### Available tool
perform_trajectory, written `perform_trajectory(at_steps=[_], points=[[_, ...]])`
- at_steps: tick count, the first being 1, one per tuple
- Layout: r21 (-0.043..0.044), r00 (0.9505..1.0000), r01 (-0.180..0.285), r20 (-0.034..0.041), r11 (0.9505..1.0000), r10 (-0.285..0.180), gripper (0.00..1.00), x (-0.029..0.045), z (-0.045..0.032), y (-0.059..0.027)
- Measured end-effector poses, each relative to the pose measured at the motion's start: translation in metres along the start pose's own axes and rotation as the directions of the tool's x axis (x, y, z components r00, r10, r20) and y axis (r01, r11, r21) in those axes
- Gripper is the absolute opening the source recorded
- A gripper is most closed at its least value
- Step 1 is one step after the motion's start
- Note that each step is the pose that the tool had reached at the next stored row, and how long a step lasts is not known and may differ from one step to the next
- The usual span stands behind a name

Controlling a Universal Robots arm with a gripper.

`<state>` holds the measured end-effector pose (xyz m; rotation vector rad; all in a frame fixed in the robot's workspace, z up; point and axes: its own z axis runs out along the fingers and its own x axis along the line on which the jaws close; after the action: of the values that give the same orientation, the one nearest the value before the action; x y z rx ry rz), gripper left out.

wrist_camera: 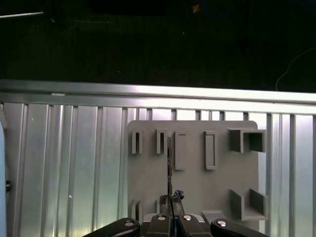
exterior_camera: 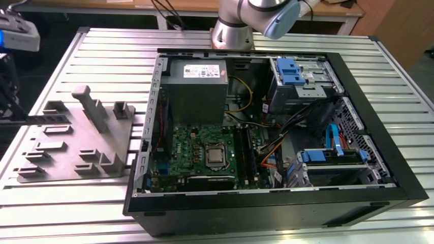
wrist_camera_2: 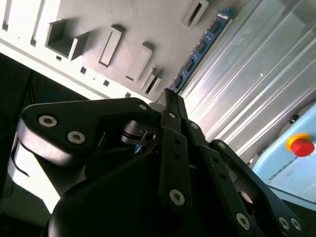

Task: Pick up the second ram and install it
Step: 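Pick up the second ram and move it above second insertion slot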

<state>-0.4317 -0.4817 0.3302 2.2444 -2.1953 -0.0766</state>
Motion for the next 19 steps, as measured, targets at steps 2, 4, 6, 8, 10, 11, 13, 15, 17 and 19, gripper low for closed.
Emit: perform_trajectory(at_steps=[2, 4, 6, 8, 10, 11, 13, 15, 17, 19], points=[[-0.0001, 1.0000, 0.000, -0.0001, 1.0000, 0.000, 0.11, -0.0004, -0.0095, 0.0003], [0.0000, 1.0000, 0.000, 0.0000, 1.0000, 0.000, 0.11, -0.0008, -0.0184, 0.0006], [-0.0001, 1.0000, 0.000, 0.0000, 1.0000, 0.000, 0.11, -0.0011, -0.0274, 0.0009], [-0.0001, 1.0000, 0.000, 0.0000, 1.0000, 0.000, 0.11, -0.0015, -0.0357, 0.0012], [0.0000, 1.0000, 0.000, 0.0000, 1.0000, 0.000, 0.11, -0.0018, -0.0434, 0.0015], [-0.0001, 1.0000, 0.000, -0.0001, 1.0000, 0.000, 0.11, -0.0020, -0.0469, 0.0016], [-0.0001, 1.0000, 0.000, 0.0000, 1.0000, 0.000, 0.11, -0.0022, -0.0523, 0.0018], [0.0001, 1.0000, 0.000, 0.0001, 1.0000, 0.000, 0.11, -0.0022, -0.0541, 0.0019], [0.0000, 1.0000, 0.000, 0.0000, 1.0000, 0.000, 0.11, -0.0022, -0.0545, 0.0019], [0.0000, 1.0000, 0.000, 0.0000, 1.0000, 0.000, 0.11, -0.0022, -0.0546, 0.0019]])
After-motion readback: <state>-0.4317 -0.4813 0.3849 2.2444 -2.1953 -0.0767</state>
